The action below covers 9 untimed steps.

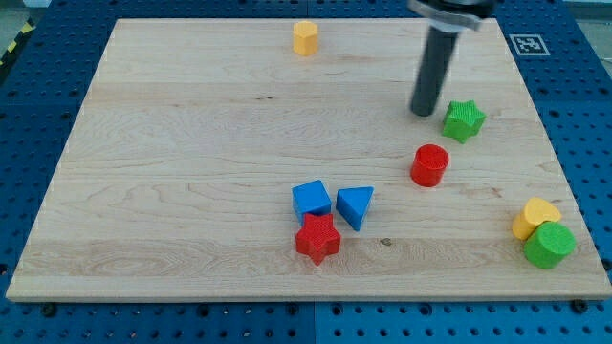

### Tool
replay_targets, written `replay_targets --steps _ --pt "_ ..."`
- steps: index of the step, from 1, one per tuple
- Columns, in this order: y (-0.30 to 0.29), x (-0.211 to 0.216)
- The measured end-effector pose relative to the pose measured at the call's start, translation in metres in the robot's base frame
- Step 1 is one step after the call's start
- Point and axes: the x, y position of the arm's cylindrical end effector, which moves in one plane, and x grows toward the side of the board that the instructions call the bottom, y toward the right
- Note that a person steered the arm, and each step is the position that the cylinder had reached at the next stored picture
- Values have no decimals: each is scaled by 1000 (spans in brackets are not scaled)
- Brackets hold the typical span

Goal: Push the green star towards top right diagonal to the red circle

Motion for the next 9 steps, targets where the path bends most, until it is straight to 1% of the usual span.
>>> replay_targets --steps 1,2,3,4,5,6,9 --pt "15 16" --pt "7 17" --pt "-20 17" --pt "-41 32" --pt "-41 66" --pt "-22 83" --pt "74 85"
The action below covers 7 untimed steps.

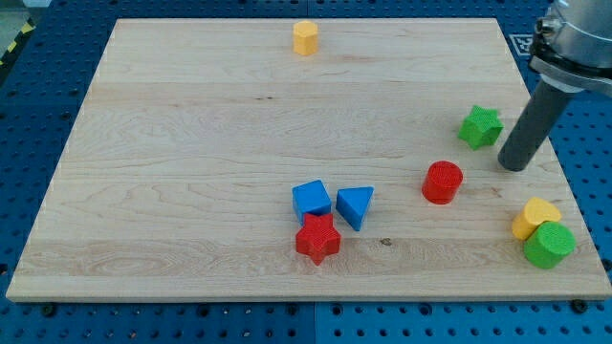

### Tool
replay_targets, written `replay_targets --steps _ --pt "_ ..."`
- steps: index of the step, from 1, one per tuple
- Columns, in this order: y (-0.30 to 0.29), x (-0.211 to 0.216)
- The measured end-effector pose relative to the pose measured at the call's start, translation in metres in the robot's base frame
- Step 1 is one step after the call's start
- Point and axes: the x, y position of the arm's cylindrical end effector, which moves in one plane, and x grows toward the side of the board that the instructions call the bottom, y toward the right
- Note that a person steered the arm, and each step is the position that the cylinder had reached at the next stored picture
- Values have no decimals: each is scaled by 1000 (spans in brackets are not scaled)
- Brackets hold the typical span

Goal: Push the green star towards top right diagonal to the red circle

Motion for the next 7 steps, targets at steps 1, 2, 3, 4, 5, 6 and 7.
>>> replay_targets --steps 1,2,3,4,5,6,7 --pt "-1 0" --pt "-6 0" --pt "-16 0" --pt "-16 -9" --pt "-25 -28" --pt "-44 -53" --pt "-60 -80"
